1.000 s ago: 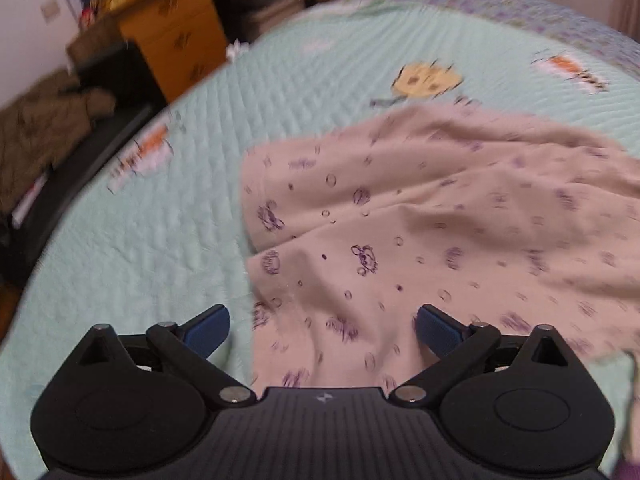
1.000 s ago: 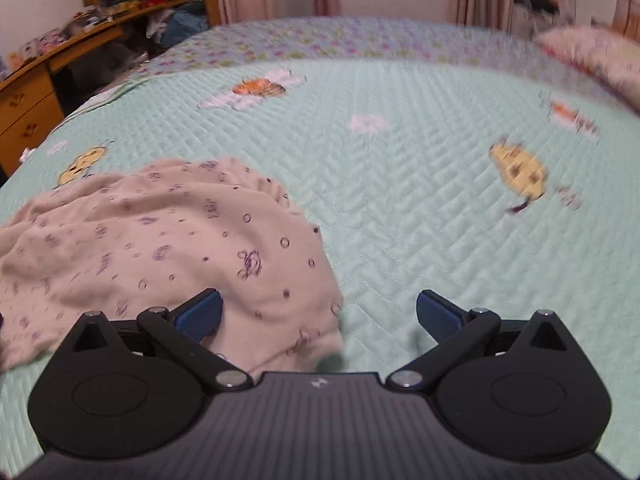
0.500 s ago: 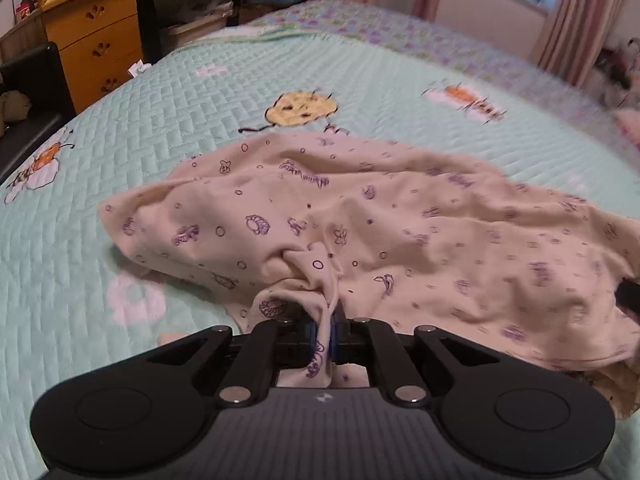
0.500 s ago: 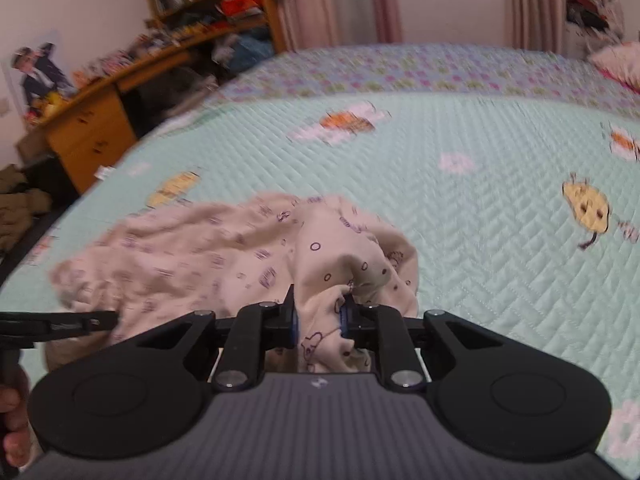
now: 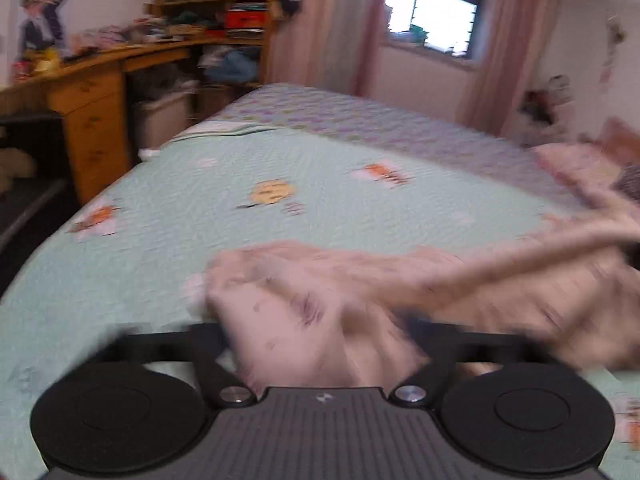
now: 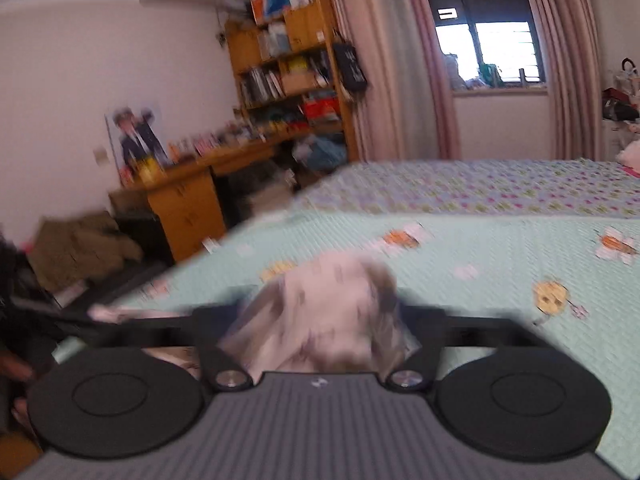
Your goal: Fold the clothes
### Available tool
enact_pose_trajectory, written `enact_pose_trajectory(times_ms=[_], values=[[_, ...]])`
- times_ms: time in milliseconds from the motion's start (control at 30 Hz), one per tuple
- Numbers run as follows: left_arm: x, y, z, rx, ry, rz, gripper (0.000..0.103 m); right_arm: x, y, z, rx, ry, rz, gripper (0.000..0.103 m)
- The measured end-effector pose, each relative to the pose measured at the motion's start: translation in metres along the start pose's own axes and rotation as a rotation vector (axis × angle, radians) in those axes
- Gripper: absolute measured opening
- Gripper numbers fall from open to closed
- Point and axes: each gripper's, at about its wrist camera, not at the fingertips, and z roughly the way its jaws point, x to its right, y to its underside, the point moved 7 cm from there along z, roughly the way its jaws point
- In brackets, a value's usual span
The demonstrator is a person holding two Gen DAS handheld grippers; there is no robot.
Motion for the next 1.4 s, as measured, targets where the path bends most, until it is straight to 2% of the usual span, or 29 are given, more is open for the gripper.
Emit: enact_pose_trajectory(times_ms=[133, 233, 367, 500, 533, 567, 600, 633, 667, 700, 733, 767, 833, 1033, 1133, 1233, 1300, 1367, 1400], values=[[-0.009, 0.037, 0.053, -0.156, -0.087, 0.019, 0.097, 0.030, 0.050, 0.028, -0.155, 0.114, 0.044, 0.103], [-0.013, 0.056, 0.087, -0.237, -0.134, 0.037, 0.097, 0.040, 0.069, 0.054, -0.211, 0.130, 0.090, 0.103], [-0.013, 0.063, 0.122, -0.297, -0.213, 0.072, 0.098, 0.052, 0.093, 0.088, -0.285, 0.153, 0.152, 0.103], [-0.001, 0.063, 0.142, -0.306, -0.183, 0.043, 0.098, 0.052, 0.112, 0.113, -0.342, 0.155, 0.185, 0.102], [0.005, 0.061, 0.145, -0.299, -0.166, 0.043, 0.094, 0.045, 0.114, 0.115, -0.347, 0.145, 0.178, 0.096], [0.012, 0.060, 0.146, -0.293, -0.143, 0.051, 0.085, 0.038, 0.116, 0.117, -0.353, 0.134, 0.170, 0.086], [0.021, 0.059, 0.145, -0.288, -0.119, 0.066, 0.077, 0.031, 0.117, 0.119, -0.358, 0.124, 0.162, 0.065], [0.028, 0.059, 0.143, -0.286, -0.093, 0.081, 0.058, 0.024, 0.119, 0.121, -0.363, 0.113, 0.155, 0.041], [0.035, 0.059, 0.140, -0.286, -0.067, 0.095, 0.041, 0.017, 0.121, 0.123, -0.368, 0.103, 0.147, 0.026], [0.041, 0.059, 0.136, -0.286, -0.033, 0.095, 0.032, 0.010, 0.123, 0.125, -0.373, 0.093, 0.140, 0.019], [0.046, 0.058, 0.129, -0.283, 0.006, 0.083, 0.018, 0.004, 0.123, 0.125, -0.372, 0.079, 0.135, 0.017], [0.050, 0.057, 0.120, -0.272, 0.048, 0.066, 0.010, 0.000, 0.117, 0.117, -0.350, 0.054, 0.141, 0.016], [0.057, 0.053, 0.094, -0.234, 0.100, 0.051, 0.006, -0.005, 0.101, 0.092, -0.298, 0.001, 0.149, 0.015], [0.084, 0.028, -0.017, -0.031, 0.175, 0.089, 0.002, -0.018, 0.053, -0.002, -0.172, -0.072, 0.103, 0.015], [0.100, 0.013, -0.078, 0.073, 0.221, 0.109, 0.002, -0.016, 0.034, -0.057, -0.095, -0.080, 0.103, 0.015], [0.115, 0.000, -0.118, 0.137, 0.243, 0.134, 0.003, -0.010, 0.015, -0.108, -0.012, -0.079, 0.111, 0.015], [0.119, 0.002, -0.124, 0.131, 0.229, 0.125, 0.011, -0.004, 0.004, -0.133, 0.038, -0.067, 0.117, 0.015], [0.119, 0.013, -0.118, 0.091, 0.201, 0.116, 0.031, 0.005, 0.009, -0.145, 0.038, -0.041, 0.121, 0.015], [0.119, 0.023, -0.111, 0.063, 0.184, 0.127, 0.036, 0.010, 0.014, -0.148, 0.025, -0.026, 0.122, 0.015]])
